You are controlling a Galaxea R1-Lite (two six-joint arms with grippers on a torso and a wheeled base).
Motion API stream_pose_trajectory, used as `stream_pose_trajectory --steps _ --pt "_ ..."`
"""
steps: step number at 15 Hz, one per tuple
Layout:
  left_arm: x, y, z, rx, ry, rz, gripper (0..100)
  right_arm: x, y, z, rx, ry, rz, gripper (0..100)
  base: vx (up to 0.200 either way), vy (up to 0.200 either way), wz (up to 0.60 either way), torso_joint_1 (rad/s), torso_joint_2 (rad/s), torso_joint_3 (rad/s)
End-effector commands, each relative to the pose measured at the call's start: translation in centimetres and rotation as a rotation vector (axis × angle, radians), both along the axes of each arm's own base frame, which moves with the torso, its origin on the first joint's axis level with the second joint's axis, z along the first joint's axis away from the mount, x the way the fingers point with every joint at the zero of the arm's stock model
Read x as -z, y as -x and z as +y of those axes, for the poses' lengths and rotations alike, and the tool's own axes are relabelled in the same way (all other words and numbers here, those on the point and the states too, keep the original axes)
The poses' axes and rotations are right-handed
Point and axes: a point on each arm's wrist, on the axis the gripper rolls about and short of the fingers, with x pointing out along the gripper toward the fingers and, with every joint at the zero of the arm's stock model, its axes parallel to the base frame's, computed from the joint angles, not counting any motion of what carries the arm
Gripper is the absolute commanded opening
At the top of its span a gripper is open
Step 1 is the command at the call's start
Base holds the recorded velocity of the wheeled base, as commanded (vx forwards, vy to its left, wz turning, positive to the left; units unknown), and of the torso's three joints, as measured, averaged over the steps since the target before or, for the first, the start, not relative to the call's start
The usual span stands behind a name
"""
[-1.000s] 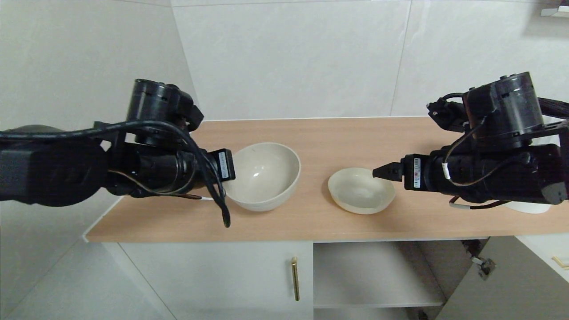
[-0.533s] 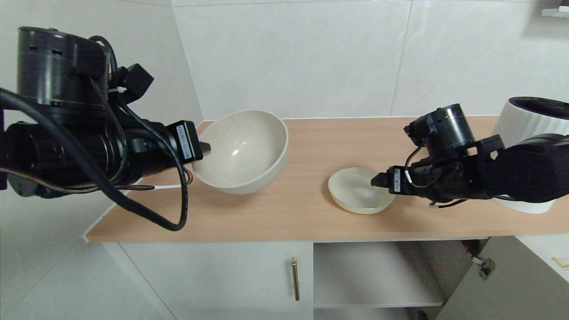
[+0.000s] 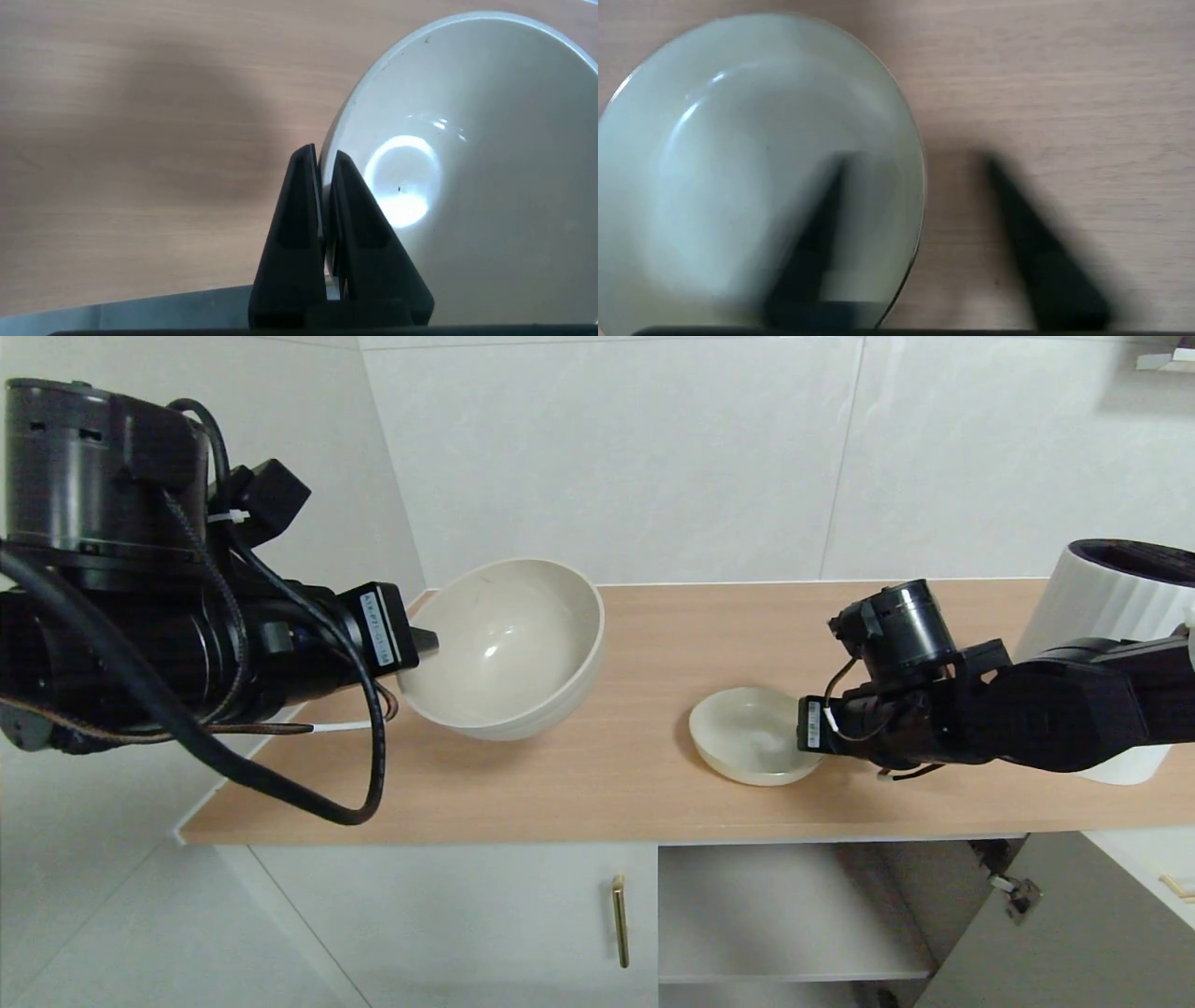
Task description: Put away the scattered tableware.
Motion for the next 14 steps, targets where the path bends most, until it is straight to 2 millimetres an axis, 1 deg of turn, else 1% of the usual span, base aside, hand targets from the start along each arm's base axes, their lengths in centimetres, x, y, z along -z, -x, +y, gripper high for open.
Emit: stream_pose_trajectory --steps 1,3,4,5,7,8,9,10,11,13,14 --pt "-0.1 0.1 0.0 0.0 0.001 -0.002 0 0.1 0.1 0.1 -0.003 0.002 0.003 0 0.0 0.0 0.0 0.0 0.0 0.0" --pt "-0.1 0.2 0.1 0.0 0.003 -0.005 0 -0.1 0.2 0.0 -0.004 0.0 0.001 0 0.0 0.0 0.0 0.0 0.0 0.0" --pt "-0.2 0.4 0.2 -0.001 0.001 -0.009 0 -0.5 0.8 -0.3 -0.004 -0.003 -0.006 0 0.0 0.0 0.0 0.0 0.0 0.0" --pt "0.0 0.9 0.4 0.001 -0.006 -0.004 0 -1.5 1.5 -0.6 -0.01 -0.021 -0.028 0 0.0 0.0 0.0 0.0 0.0 0.0" --pt "0.2 2.7 0.9 0.027 -0.04 -0.02 0 -4.3 3.3 -1.4 -0.021 -0.054 -0.094 0 0.0 0.0 0.0 0.0 0.0 0.0" --pt "0.3 3.6 1.1 0.044 -0.047 -0.026 0 -5.3 4.2 -1.7 -0.028 -0.072 -0.122 0 0.0 0.0 0.0 0.0 0.0 0.0" --pt "0.4 5.3 1.2 0.079 -0.051 -0.036 0 -6.3 5.7 -1.9 -0.044 -0.089 -0.148 0 0.0 0.0 0.0 0.0 0.0 0.0" --pt "0.7 6.7 1.3 0.11 -0.053 -0.041 0 -6.8 6.8 -2.4 -0.048 -0.095 -0.163 0 0.0 0.0 0.0 0.0 0.0 0.0" --pt "0.7 7.0 1.4 0.116 -0.053 -0.043 0 -6.8 7.1 -2.6 -0.047 -0.095 -0.163 0 0.0 0.0 0.0 0.0 0.0 0.0" --pt "1.7 9.0 2.5 0.116 -0.055 -0.039 0 -6.8 9.0 -3.7 -0.04 -0.097 -0.169 0 0.0 0.0 0.0 0.0 0.0 0.0" --pt "1.6 9.9 3.1 0.113 -0.046 -0.056 0 -6.3 10.2 -4.1 -0.055 -0.087 -0.155 0 0.0 0.0 0.0 0.0 0.0 0.0"
